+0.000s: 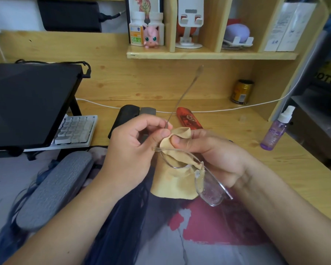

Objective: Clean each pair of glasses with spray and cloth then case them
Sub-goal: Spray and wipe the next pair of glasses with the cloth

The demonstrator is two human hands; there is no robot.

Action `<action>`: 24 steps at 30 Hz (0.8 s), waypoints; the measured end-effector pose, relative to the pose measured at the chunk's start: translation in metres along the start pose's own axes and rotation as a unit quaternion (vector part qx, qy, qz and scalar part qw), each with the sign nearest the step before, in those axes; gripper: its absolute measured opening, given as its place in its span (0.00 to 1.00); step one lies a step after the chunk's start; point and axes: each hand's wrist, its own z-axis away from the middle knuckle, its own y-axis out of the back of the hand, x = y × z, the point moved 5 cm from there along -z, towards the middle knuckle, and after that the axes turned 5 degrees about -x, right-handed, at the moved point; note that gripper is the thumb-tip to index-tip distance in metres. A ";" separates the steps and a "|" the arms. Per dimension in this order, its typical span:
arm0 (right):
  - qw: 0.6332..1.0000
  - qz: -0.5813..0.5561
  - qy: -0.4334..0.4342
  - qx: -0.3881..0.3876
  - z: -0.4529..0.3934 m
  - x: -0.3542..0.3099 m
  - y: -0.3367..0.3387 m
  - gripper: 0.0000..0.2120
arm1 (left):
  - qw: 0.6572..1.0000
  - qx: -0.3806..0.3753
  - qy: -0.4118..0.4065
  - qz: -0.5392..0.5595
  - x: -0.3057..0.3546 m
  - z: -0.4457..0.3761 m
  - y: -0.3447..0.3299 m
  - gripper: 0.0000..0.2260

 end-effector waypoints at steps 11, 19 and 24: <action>0.975 0.134 -0.114 -0.138 0.004 0.000 0.004 0.11 | 0.996 -0.063 -0.041 -0.040 0.006 0.004 -0.008 0.12; 0.981 0.142 -0.076 -0.104 -0.004 0.009 -0.014 0.07 | 0.994 -0.084 -0.038 -0.058 0.006 0.003 -0.007 0.10; 0.993 0.114 -0.001 -0.033 -0.007 0.005 -0.015 0.15 | 0.994 -0.057 -0.051 -0.081 0.004 0.002 -0.006 0.12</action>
